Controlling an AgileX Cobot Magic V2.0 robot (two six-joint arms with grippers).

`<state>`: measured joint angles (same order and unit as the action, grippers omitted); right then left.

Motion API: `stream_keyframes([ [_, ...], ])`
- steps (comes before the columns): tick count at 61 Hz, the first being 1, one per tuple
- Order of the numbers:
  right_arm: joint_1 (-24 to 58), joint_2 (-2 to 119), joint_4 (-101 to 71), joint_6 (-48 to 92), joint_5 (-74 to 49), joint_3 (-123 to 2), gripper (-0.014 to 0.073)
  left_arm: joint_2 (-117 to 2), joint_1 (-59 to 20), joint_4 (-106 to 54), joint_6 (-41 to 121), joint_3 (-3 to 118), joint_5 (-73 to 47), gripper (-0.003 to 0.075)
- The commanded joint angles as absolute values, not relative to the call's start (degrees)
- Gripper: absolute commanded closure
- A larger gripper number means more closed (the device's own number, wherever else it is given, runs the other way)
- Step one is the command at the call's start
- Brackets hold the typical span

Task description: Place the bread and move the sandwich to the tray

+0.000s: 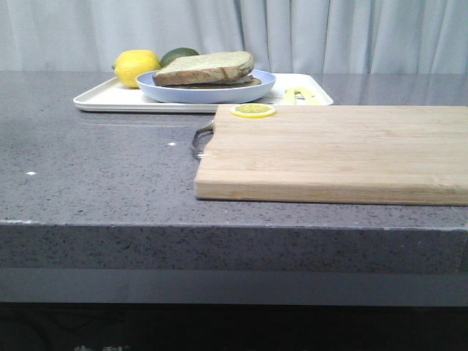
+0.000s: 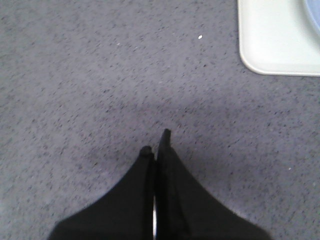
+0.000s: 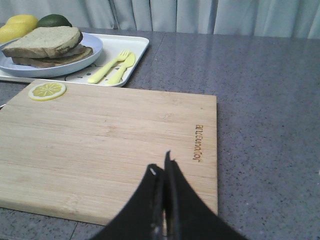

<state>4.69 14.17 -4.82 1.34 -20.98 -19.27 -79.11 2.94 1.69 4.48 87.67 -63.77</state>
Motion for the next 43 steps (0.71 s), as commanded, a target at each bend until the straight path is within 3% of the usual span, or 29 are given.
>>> stream_keyframes([
  [1, 4.44, 14.60, -4.33, 1.44, -16.23, -20.84, 0.0664, -69.39, 5.15, 1.51, 3.91, 80.50, -55.79, 0.0739],
  [27, 4.44, 14.60, -4.33, 1.44, -16.28, -20.84, 0.0664, -29.03, 6.85, -0.89, 3.91, 47.46, -32.24, 0.0739],
  [43, 4.44, 14.60, -4.33, 1.44, -16.28, -20.84, 0.0664, -12.87, 6.85, -0.89, 3.91, 36.49, -29.55, 0.0739],
])
